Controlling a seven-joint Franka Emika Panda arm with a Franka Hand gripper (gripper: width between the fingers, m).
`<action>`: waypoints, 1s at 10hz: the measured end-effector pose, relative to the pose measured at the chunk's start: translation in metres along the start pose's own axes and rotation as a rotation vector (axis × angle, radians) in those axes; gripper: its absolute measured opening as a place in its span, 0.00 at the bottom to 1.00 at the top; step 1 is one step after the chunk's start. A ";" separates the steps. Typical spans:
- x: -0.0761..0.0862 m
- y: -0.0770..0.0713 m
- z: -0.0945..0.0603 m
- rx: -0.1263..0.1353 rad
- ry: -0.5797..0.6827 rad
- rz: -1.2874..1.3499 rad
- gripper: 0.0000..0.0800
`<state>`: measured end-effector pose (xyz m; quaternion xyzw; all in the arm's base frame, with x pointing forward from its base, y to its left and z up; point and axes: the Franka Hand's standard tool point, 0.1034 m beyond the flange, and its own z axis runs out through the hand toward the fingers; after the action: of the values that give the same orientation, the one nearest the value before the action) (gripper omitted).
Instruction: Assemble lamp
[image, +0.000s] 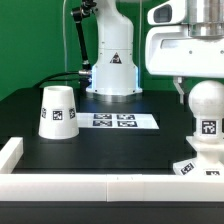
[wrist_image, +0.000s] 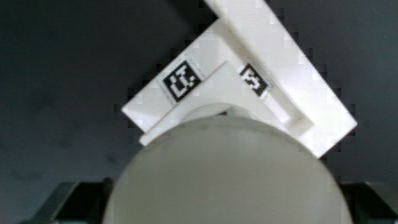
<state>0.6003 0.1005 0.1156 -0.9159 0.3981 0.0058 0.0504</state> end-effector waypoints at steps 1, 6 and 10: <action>-0.001 -0.001 0.001 0.004 -0.005 0.063 0.72; -0.004 -0.004 0.001 0.017 -0.023 0.337 0.72; -0.006 -0.004 0.000 0.004 -0.028 0.172 0.86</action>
Offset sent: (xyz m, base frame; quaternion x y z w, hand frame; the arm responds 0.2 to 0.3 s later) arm 0.0006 0.0017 -0.0015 -0.0050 -0.0106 0.1942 0.9809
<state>0.5989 0.1071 0.1161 -0.8781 0.4746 0.0223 0.0569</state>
